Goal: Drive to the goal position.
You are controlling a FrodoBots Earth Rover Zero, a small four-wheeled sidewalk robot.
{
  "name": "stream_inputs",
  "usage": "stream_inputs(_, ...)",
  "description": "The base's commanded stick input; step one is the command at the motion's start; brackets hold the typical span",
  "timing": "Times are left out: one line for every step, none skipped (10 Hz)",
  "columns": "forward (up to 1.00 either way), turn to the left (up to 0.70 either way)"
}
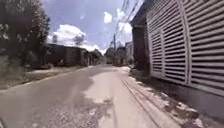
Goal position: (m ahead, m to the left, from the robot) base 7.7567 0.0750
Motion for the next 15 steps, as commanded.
stream_inputs(0.7, 0.01)
stream_inputs(0.7, 0.01)
stream_inputs(0.7, 0.01)
stream_inputs(0.7, 0.01)
stream_inputs(0.7, 0.01)
stream_inputs(0.7, 0.01)
stream_inputs(0.7, 0.01)
stream_inputs(0.7, 0.01)
stream_inputs(0.7, 0.01)
stream_inputs(0.7, 0.01)
stream_inputs(0.7, 0.01)
stream_inputs(0.7, 0.01)
stream_inputs(0.7, 0.01)
stream_inputs(0.7, 0.01)
stream_inputs(0.7, 0.01)
